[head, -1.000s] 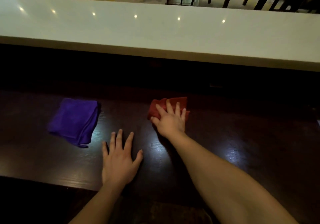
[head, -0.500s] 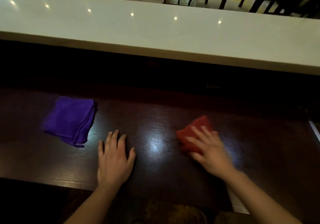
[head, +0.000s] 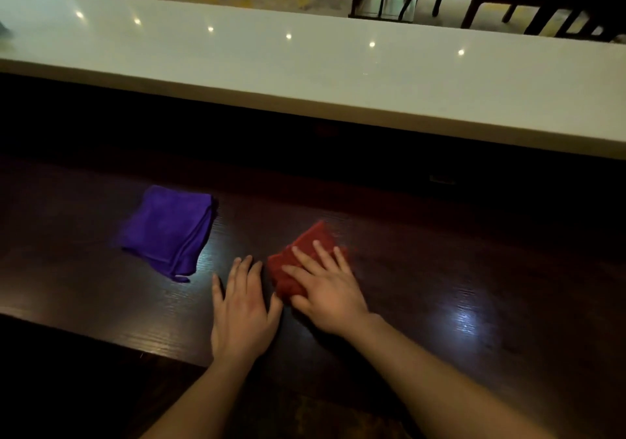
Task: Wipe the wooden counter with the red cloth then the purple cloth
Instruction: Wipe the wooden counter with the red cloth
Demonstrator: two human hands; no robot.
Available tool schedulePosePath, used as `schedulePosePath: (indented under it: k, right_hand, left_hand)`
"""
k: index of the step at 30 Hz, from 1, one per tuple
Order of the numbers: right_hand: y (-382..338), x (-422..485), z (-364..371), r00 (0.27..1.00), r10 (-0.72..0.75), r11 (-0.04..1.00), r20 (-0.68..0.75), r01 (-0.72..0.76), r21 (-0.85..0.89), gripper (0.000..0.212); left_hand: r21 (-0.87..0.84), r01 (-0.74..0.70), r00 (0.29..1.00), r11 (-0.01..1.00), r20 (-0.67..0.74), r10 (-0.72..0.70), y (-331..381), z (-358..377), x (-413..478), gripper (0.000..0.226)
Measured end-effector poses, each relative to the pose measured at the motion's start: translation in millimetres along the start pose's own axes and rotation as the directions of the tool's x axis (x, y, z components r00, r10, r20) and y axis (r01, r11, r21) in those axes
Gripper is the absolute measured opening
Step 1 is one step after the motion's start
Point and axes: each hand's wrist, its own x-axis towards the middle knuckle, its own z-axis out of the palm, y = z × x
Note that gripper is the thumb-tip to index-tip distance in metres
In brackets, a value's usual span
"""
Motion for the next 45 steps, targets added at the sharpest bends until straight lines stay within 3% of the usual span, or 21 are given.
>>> schedulePosePath:
  k: [3, 5, 9, 12, 15, 18, 21, 23, 26, 29, 32, 34, 36, 38, 39, 42, 45]
  right_hand:
    - [-13.9, 54.8, -4.4, 0.98, -0.16, 0.987, 0.122, 0.159, 0.016, 0.06]
    - [-14.3, 84.6, -7.9, 0.968, -0.187, 0.981, 0.169, 0.194, -0.024, 0.062]
    - [-6.6, 109.5, -14.1, 0.992, 0.049, 0.999, 0.113, -0.048, -0.017, 0.063]
    - [6.5, 77.1, -14.3, 0.979, 0.202, 0.979, 0.031, -0.201, -0.008, 0.062]
    - [25.5, 8.2, -6.7, 0.999, 0.046, 0.997, -0.009, -0.047, -0.063, 0.065]
    - [59.4, -50.6, -7.1, 0.977, -0.19, 0.975, 0.094, 0.199, -0.1, 0.072]
    - [89.2, -80.2, -16.0, 0.952, -0.277, 0.95, 0.128, 0.292, -0.111, 0.075]
    - [103.0, -82.3, -21.4, 0.975, -0.209, 0.969, 0.073, 0.216, -0.123, 0.073]
    - [112.4, -62.7, -28.4, 0.989, 0.109, 0.991, -0.102, -0.116, -0.067, 0.066]
    - [108.2, -19.1, -28.7, 0.906, 0.373, 0.924, -0.202, -0.382, -0.009, 0.06]
    - [90.2, 28.4, -25.5, 0.842, 0.494, 0.868, -0.218, -0.492, 0.067, 0.058]
    - [71.5, 49.8, -22.6, 0.892, 0.407, 0.912, -0.198, -0.408, 0.038, 0.059]
    - [55.3, 59.0, -24.4, 0.982, 0.133, 0.991, -0.131, -0.134, 0.003, 0.059]
    - [50.4, 60.9, -33.0, 0.984, -0.176, 0.984, -0.025, 0.176, -0.028, 0.056]
    - [53.3, 63.4, -40.0, 0.969, -0.246, 0.969, -0.013, 0.245, -0.032, 0.054]
    - [68.3, 81.0, -65.0, 0.975, -0.11, 0.993, -0.19, 0.117, 0.027, 0.053]
    - [72.3, 105.0, -85.7, 0.937, 0.038, 0.996, -0.346, -0.007, 0.091, 0.051]
  left_hand:
    - [-0.037, 0.041, 0.999, 0.999, -0.028, -0.042, -1.4, 0.1, -0.5, 0.077]
    - [-0.029, 0.059, 0.998, 0.998, -0.028, -0.06, -2.4, -0.5, -0.7, 0.083]
    - [0.018, 0.049, 0.999, 0.999, -0.004, -0.049, -4.7, 0.5, 1.1, 0.075]
    - [0.039, 0.04, 0.999, 0.998, -0.005, -0.04, -6.8, 2.9, 1.1, 0.068]
    - [0.048, 0.039, 0.999, 0.998, -0.009, -0.038, -6.9, 3.8, 1.3, 0.067]
    - [0.048, 0.045, 0.999, 0.998, -0.011, -0.044, -6.4, 5.5, 1.7, 0.067]
    - [0.062, 0.041, 0.999, 0.997, -0.017, -0.04, -6.5, 5.4, 0.6, 0.067]
    - [0.082, 0.045, 0.999, 0.996, -0.014, -0.044, -6.6, 5.4, -0.1, 0.067]
    - [0.111, 0.041, 0.999, 0.993, -0.013, -0.039, -4.7, 5.6, -1.1, 0.068]
    - [0.118, 0.044, 0.999, 0.992, -0.011, -0.043, -3.4, 5.3, -1.1, 0.068]
    - [0.116, 0.043, 0.999, 0.992, -0.015, -0.041, -4.3, 5.1, -0.3, 0.067]
    - [0.109, 0.044, 0.999, 0.993, -0.017, -0.042, -4.6, 4.4, -0.8, 0.066]
    - [0.1, 0.051, 0.999, 0.994, -0.018, -0.05, -4.5, 4.1, -0.6, 0.066]
    - [0.098, 0.055, 0.998, 0.994, -0.015, -0.054, -4.8, 4.2, -0.7, 0.066]
    - [0.098, 0.055, 0.998, 0.994, -0.019, -0.053, -5.1, 4.5, -0.2, 0.066]
    - [0.101, 0.049, 0.999, 0.994, -0.019, -0.047, -5.9, 6.7, 1.2, 0.066]
    - [0.095, 0.045, 0.999, 0.994, -0.019, -0.044, -6.6, 8.3, 0.6, 0.067]
